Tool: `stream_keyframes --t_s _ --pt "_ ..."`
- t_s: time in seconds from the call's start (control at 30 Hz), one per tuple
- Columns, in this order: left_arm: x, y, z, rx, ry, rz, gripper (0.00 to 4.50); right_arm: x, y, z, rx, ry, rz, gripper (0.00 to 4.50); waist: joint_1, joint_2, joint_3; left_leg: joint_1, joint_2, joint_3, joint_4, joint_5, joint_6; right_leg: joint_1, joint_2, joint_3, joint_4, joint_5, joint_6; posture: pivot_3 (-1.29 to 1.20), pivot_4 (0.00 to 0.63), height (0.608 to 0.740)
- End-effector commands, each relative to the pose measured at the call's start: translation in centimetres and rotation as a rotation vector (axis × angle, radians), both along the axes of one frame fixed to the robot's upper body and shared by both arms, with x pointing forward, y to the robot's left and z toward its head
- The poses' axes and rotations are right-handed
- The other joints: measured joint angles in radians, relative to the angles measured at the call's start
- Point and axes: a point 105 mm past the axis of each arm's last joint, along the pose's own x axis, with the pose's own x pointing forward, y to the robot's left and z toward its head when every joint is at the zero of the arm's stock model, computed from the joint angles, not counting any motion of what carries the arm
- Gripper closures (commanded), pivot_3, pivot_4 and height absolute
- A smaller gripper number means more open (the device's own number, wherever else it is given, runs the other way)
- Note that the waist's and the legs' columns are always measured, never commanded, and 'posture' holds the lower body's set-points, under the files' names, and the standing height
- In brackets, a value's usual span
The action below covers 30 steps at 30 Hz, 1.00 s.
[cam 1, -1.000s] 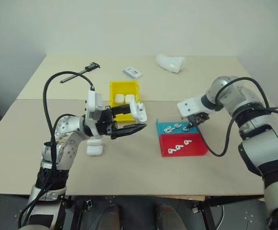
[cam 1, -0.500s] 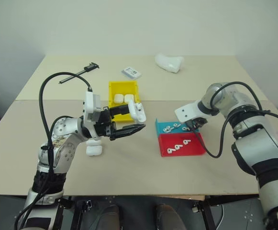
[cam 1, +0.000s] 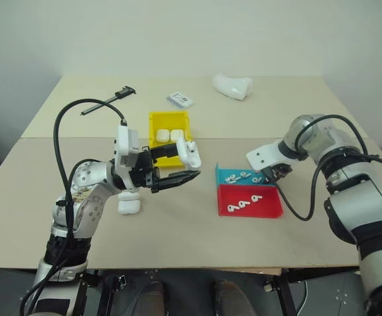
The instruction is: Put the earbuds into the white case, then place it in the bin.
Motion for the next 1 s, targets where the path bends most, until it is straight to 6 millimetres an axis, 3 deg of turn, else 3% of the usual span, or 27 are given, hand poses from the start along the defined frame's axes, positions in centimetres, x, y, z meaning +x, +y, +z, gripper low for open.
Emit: stream_keyframes --t_s 0.03,0.47,1.0 --pt "-0.5 -0.2 1.1 -0.011 -0.048 -0.023 1.72 0.0 0.0 0.9 0.032 -0.025 0.011 1.94 0.000 0.000 0.000 0.000 0.000 0.000 0.000 0.000 0.000 0.000 0.000 0.000 0.000 0.000 0.000 0.00 0.150 0.740" --pt "-0.6 -0.3 1.0 -0.011 -0.047 -0.019 1.72 0.2 1.2 0.2 0.050 -0.030 0.035 1.94 0.000 0.000 0.000 0.000 0.000 0.000 0.000 0.000 0.000 0.000 0.000 0.000 0.000 0.000 0.000 0.00 0.150 0.740" --pt "-0.9 0.1 1.0 -0.009 -0.049 0.013 1.72 0.2 1.2 -1.2 0.017 -0.014 0.033 1.94 -0.001 0.000 0.000 0.002 0.000 0.000 0.000 0.000 0.000 0.002 0.000 0.000 0.000 0.000 0.000 0.00 0.150 0.740"
